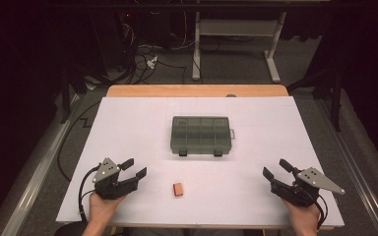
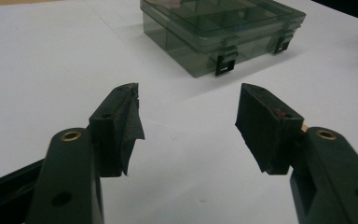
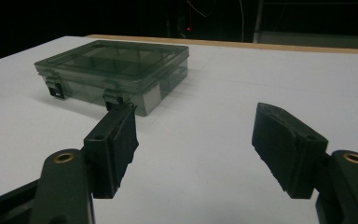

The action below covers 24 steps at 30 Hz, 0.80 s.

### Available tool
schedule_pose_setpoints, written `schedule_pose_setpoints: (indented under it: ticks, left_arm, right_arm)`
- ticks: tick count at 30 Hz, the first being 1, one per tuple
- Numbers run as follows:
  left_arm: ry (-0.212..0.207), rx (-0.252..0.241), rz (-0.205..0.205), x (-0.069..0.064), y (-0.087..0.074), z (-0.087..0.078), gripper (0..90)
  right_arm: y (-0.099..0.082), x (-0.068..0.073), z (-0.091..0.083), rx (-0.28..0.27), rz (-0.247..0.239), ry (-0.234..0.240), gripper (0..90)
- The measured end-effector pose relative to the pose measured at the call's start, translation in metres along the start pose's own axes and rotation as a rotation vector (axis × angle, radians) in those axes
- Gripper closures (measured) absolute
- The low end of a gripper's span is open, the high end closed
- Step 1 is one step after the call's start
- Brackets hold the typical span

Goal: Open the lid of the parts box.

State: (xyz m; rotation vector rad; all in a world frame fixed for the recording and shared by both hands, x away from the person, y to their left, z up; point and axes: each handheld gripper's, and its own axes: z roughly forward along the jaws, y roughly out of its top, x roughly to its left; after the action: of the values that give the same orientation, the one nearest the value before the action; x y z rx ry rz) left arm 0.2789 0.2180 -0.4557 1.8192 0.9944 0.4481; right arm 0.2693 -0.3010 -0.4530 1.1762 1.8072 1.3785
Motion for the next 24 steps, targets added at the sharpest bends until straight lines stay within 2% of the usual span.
schedule_pose_setpoints:
  ticks: [4, 7, 11, 17, 20, 24]
  left_arm:
    - [-0.019, -0.008, -0.014, -0.002, 0.002, 0.001, 40.3]
    - [-0.032, -0.019, -0.022, -0.003, 0.002, 0.001, 41.1]
    - [-0.051, -0.03, -0.011, -0.006, 0.002, 0.0, 42.0]
    - [-0.072, -0.007, -0.02, -0.007, 0.003, 0.004, 43.0]
    - [-0.078, 0.007, -0.017, -0.009, 0.003, 0.006, 43.4]
    - [-0.068, -0.006, -0.022, -0.009, 0.003, 0.005, 43.7]
  right_arm:
    - [0.001, 0.003, 0.003, -0.002, -0.022, 0.004, 30.8]
    - [0.002, 0.004, 0.006, 0.005, -0.017, 0.014, 30.3]
    - [0.003, 0.009, 0.011, 0.015, -0.043, 0.039, 29.5]
    - [0.005, 0.015, 0.017, 0.02, -0.058, 0.055, 29.6]
    - [0.006, 0.015, 0.02, 0.015, -0.058, 0.057, 29.6]
    - [0.008, 0.016, 0.024, 0.014, -0.06, 0.064, 29.6]
